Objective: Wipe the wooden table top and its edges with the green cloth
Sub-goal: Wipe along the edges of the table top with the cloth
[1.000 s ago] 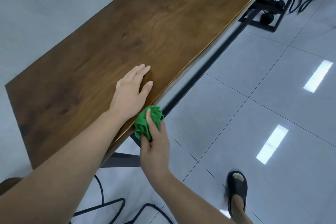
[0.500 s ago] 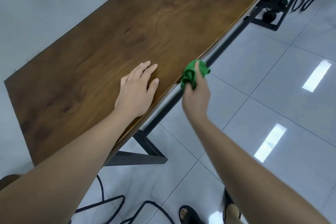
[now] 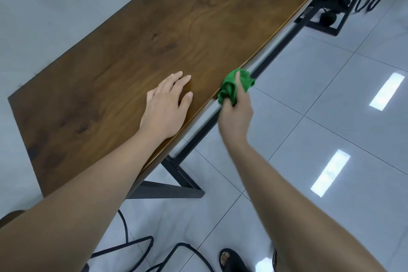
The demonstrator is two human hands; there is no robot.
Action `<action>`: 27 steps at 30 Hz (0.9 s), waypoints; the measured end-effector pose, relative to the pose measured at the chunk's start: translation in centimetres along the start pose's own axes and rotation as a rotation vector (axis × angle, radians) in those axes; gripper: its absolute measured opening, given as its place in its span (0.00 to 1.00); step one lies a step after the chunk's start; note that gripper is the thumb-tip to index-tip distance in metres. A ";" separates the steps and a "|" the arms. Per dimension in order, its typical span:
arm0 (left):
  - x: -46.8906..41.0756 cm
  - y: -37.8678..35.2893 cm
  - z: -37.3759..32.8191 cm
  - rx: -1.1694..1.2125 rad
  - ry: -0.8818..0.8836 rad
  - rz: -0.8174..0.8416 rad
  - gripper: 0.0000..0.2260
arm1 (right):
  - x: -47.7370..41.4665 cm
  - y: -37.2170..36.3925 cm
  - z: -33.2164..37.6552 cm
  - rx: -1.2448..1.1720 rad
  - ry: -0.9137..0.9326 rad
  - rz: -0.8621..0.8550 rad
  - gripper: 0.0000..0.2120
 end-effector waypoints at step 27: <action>6.5 6.8 5.9 0.089 0.136 -0.018 0.21 | 0.1 1.1 0.9 0.095 0.039 0.041 0.36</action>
Point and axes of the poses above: each hand's wrist, its own x-axis away from the middle knuckle, its own y-axis out of the back of the hand, z = x × y, the point moved 1 cm from there along -x, towards the middle knuckle, and after that the axes turned 12 degrees about -z, right-handed, at the moved point
